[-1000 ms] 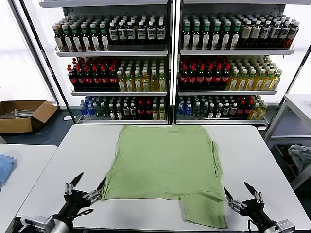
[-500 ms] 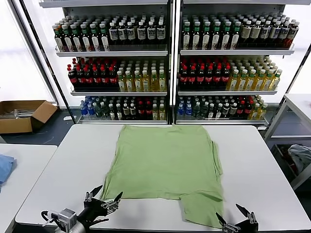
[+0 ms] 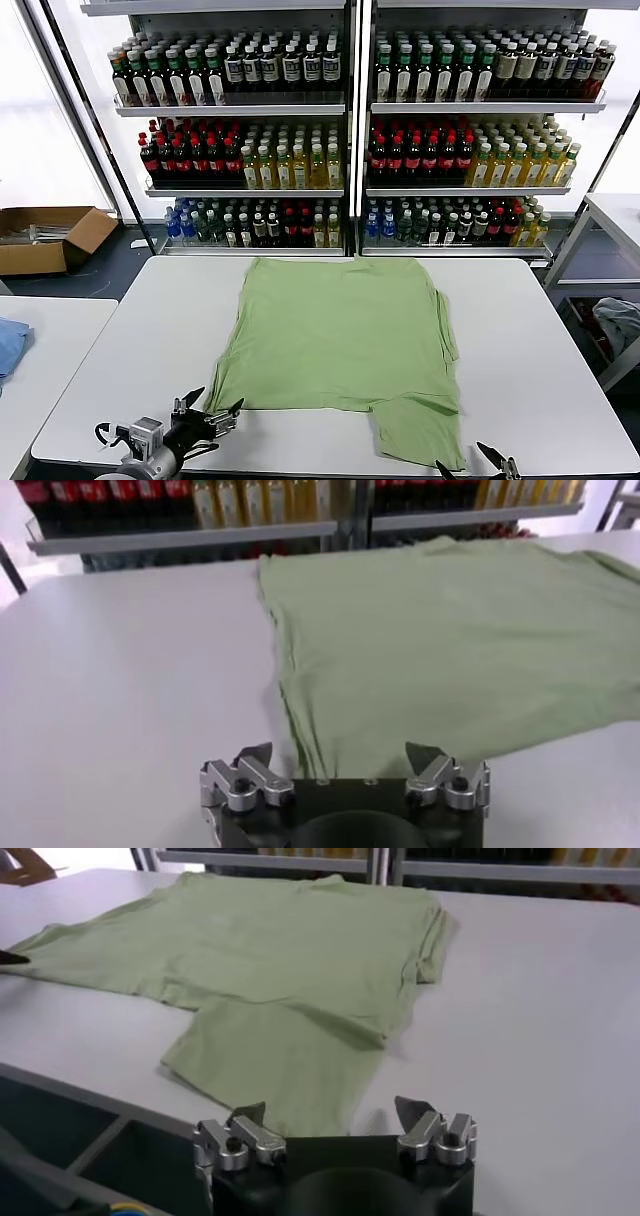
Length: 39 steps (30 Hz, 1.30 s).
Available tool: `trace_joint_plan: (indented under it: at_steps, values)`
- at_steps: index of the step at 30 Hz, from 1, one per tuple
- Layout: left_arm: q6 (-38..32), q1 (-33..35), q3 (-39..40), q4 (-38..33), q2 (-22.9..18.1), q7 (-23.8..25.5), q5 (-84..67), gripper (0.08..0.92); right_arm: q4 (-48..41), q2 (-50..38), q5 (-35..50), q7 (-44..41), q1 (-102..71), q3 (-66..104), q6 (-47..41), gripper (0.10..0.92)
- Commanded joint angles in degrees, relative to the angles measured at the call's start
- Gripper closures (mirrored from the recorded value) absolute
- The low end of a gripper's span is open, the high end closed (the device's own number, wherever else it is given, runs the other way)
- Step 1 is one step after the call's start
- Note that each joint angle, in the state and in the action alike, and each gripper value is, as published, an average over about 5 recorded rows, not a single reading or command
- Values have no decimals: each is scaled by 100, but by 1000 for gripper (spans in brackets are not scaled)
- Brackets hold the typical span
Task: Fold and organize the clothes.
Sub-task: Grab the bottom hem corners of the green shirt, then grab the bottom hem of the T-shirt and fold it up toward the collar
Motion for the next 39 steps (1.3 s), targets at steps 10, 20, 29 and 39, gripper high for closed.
trace_joint_plan:
  at_steps: [10,20,29,39]
  values:
    - [22,-87,77,350,-5,14,-90,449,-319,148,248,37,398,-253,123,639]
    - [-29,16,78,231,-33,69,-87,735,-452,163,560,-54,554,-285,451,904]
    - [-245,222,3,-44,-43,105,-135,914,-382,138,851,-534,437,-196,1090,919]
    - [-346,868,-179,-932,-121,-36,152,915,-32,213,1163,-919,-145,146,1358,919]
